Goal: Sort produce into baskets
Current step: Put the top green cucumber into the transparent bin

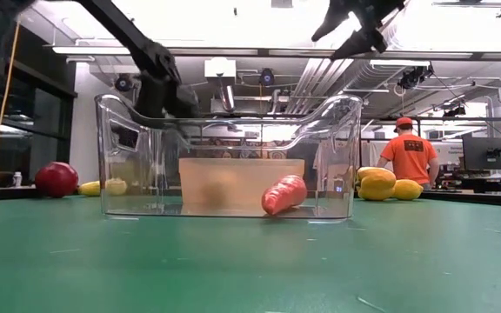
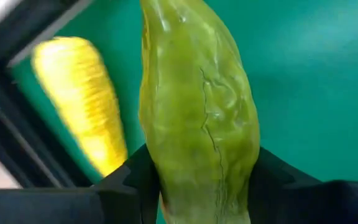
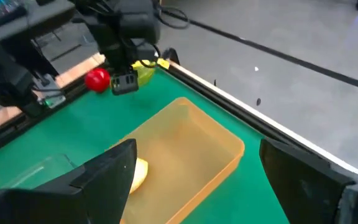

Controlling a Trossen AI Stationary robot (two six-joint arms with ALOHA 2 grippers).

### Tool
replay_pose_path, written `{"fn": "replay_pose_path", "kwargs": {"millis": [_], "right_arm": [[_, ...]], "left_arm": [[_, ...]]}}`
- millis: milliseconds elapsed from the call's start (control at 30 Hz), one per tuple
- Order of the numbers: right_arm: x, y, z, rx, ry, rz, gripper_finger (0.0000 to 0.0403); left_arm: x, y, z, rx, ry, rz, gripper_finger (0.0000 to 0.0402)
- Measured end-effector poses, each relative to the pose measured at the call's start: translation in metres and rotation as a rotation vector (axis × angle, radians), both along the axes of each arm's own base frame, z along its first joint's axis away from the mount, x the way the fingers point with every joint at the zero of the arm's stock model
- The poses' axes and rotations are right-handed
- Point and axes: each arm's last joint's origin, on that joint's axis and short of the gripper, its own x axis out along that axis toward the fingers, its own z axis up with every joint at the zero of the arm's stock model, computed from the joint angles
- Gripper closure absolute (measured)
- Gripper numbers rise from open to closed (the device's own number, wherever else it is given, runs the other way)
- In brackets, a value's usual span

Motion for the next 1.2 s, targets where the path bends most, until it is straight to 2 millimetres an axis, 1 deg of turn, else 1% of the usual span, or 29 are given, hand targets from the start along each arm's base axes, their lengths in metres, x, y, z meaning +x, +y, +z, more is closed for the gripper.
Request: {"fn": "replay_pose_path", "kwargs": {"millis": [133, 233, 300, 367, 433, 500, 600, 700, 800, 867, 933, 1000, 1100, 1200], "right_arm": [[-0.010, 0.002, 0.008, -0.048, -0.017, -0.005, 0.0071], [-0.018, 0.005, 0.014, -0.070, -0.034, -0.001, 0.0071], [-0.022, 0.006, 0.017, -0.069, -0.052, -0.003, 0.0071], [-0.025, 0.007, 0.020, -0.066, -0.067, 0.003, 0.0071], [-0.028, 0.008, 0.022, -0.038, -0.096, 0.000, 0.0071], [-0.028, 0.009, 0.022, -0.010, -0.115, 0.011, 0.0071], [-0.027, 0.010, 0.021, 0.006, -0.116, 0.041, 0.0071], [-0.026, 0.011, 0.021, 0.028, -0.125, 0.064, 0.0071], [-0.025, 0.015, 0.021, 0.048, -0.131, 0.095, 0.0071], [-0.024, 0.017, 0.021, 0.053, -0.132, 0.116, 0.0071], [-0.023, 0.019, 0.021, 0.070, -0.140, 0.123, 0.0071], [-0.023, 0.020, 0.021, 0.093, -0.154, 0.117, 0.0071], [-0.023, 0.020, 0.022, 0.112, -0.174, 0.107, 0.0071], [-0.021, 0.019, 0.022, 0.120, -0.181, 0.090, 0.0071]], "left_arm": [[-0.001, -0.022, 0.047, 0.124, -0.154, -0.036, 0.0256], [0.004, -0.051, 0.081, 0.176, -0.322, -0.074, 0.0256], [0.009, -0.077, 0.102, 0.194, -0.442, -0.127, 0.0256], [0.015, -0.106, 0.117, 0.194, -0.537, -0.192, 0.0256], [0.020, -0.136, 0.128, 0.182, -0.602, -0.270, 0.0256], [0.024, -0.165, 0.135, 0.163, -0.645, -0.368, 0.0254], [0.032, -0.204, 0.139, 0.127, -0.693, -0.515, 0.0236], [0.038, -0.237, 0.138, 0.090, -0.718, -0.654, 0.0218], [0.044, -0.264, 0.134, 0.060, -0.732, -0.760, 0.0203], [0.050, -0.276, 0.130, 0.053, -0.728, -0.834, 0.0196], [0.056, -0.282, 0.125, 0.051, -0.723, -0.867, 0.0190], [0.061, -0.283, 0.119, 0.046, -0.712, -0.871, 0.0184], [0.067, -0.277, 0.115, 0.063, -0.688, -0.909, 0.0172], [0.078, -0.267, 0.111, 0.104, -0.698, -0.930, 0.0154]]}}
